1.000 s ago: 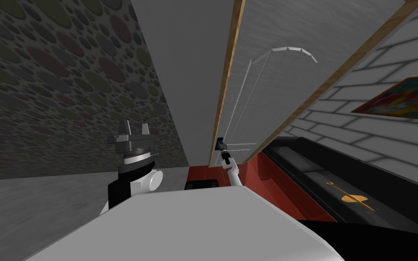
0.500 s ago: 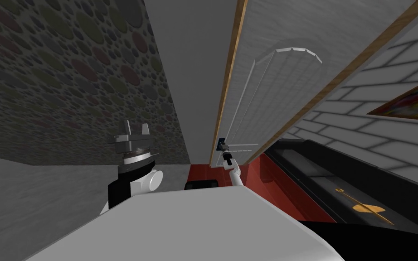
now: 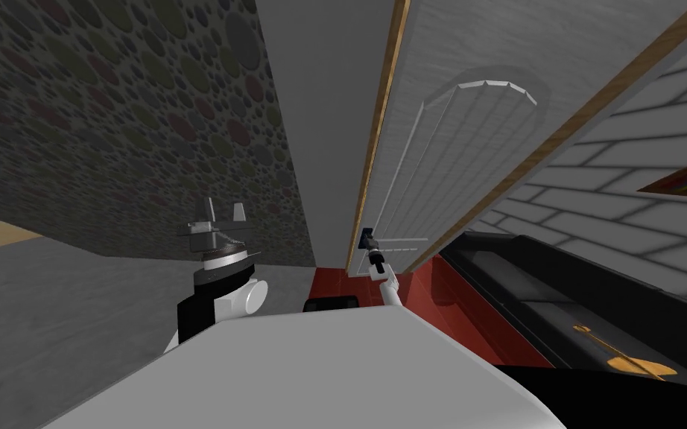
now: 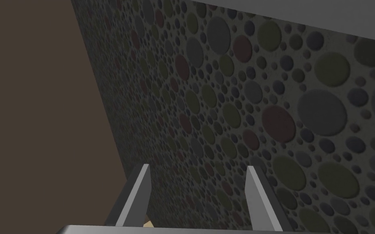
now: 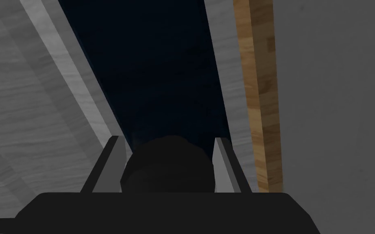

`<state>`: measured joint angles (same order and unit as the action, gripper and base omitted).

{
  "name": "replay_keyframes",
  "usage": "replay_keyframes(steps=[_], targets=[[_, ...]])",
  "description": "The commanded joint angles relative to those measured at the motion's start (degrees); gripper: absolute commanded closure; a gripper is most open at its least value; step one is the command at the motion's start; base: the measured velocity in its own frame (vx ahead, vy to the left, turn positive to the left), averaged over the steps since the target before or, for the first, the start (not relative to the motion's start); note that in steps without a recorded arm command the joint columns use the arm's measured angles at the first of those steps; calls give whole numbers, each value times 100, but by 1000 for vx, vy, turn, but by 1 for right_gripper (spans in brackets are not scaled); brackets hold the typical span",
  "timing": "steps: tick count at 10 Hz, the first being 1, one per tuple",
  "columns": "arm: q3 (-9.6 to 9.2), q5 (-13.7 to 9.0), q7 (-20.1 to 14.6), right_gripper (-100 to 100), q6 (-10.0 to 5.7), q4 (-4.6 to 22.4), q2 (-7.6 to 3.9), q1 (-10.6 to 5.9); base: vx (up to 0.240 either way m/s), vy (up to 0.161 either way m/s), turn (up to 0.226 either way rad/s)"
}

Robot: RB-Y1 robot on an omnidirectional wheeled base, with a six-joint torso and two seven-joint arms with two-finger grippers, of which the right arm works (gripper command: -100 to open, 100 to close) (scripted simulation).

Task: Pull the door open

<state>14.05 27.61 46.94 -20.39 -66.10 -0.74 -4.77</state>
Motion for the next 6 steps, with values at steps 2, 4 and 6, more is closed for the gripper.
replay_keyframes(steps=[2,4,6], targets=[[-10,-224,-336,100,0,6,-36,52,-47,-15,114],[-4,-556,-689,100,-12,-2,-109,105,-55,-16,142],[-1,-725,-978,100,-18,-7,-146,131,-52,-13,87]])
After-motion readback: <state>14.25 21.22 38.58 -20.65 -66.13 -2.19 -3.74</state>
